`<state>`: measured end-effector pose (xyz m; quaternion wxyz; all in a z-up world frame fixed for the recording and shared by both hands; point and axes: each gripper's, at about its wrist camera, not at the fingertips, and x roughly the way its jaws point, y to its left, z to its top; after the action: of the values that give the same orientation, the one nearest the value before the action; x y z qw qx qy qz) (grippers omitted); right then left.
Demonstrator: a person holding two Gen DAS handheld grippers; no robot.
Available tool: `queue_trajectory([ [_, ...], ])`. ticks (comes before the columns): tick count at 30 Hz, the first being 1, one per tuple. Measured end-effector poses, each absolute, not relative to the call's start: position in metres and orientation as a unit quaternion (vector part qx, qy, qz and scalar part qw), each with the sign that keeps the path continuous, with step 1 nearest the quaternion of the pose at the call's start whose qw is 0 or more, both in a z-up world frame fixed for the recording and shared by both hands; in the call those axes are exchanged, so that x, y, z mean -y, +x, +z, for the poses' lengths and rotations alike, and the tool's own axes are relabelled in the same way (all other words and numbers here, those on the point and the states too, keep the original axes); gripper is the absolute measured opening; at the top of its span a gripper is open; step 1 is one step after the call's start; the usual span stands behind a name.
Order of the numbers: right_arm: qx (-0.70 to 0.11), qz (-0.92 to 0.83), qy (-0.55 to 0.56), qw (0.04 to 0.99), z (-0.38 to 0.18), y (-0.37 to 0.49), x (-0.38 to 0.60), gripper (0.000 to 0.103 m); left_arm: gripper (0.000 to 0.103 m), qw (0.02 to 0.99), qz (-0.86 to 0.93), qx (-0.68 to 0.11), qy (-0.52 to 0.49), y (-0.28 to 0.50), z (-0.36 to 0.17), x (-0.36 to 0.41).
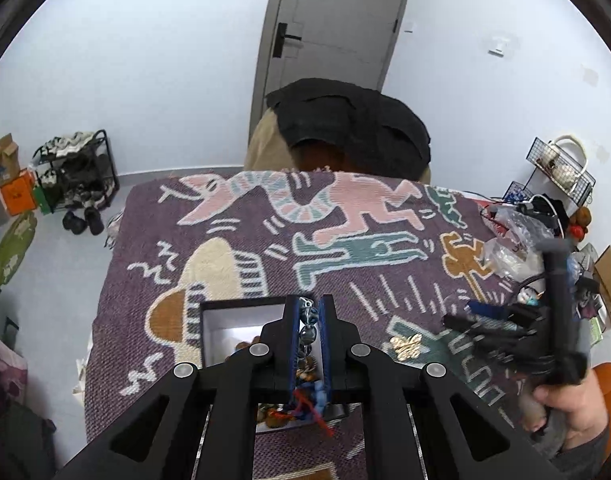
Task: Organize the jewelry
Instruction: 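Grasp the silver hoop with the right gripper while left carries the chain to the box, then release the chain from the left gripper while right drops the hoop into the box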
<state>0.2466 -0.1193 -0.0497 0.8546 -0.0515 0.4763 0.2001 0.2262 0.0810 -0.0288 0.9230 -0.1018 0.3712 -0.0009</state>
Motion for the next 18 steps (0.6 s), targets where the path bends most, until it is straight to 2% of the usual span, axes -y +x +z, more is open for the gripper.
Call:
queue_trajectory([
  [4,-0.454,0.217,-0.046,0.863,-0.028,0.237,0.110,0.052,0.011,0.914,0.011,-0.390,-0.116,0.228,-0.037,-0.091],
  [5,-0.450,0.223,-0.044,0.864,-0.024,0.234,0.106,0.052,0.017,0.911,0.012,-0.395,-0.118,0.228,-0.039,-0.094],
  [6,-0.445,0.229,-0.042,0.864,-0.020,0.231,0.102,0.052,0.024,0.909,0.013,-0.400,-0.119,0.229,-0.041,-0.096],
  [8,-0.438,0.241,-0.037,0.865,-0.012,0.226,0.095,0.052,0.068,0.910,0.020,-0.396,-0.119,0.225,-0.042,-0.101],
  [10,-0.430,0.255,-0.032,0.865,-0.005,0.220,0.085,0.052,0.081,0.922,0.026,-0.369,-0.119,0.214,-0.038,-0.106],
  [18,-0.415,0.306,-0.018,0.857,0.011,0.203,0.047,0.052,0.081,0.922,0.047,-0.362,-0.127,0.196,-0.040,-0.132],
])
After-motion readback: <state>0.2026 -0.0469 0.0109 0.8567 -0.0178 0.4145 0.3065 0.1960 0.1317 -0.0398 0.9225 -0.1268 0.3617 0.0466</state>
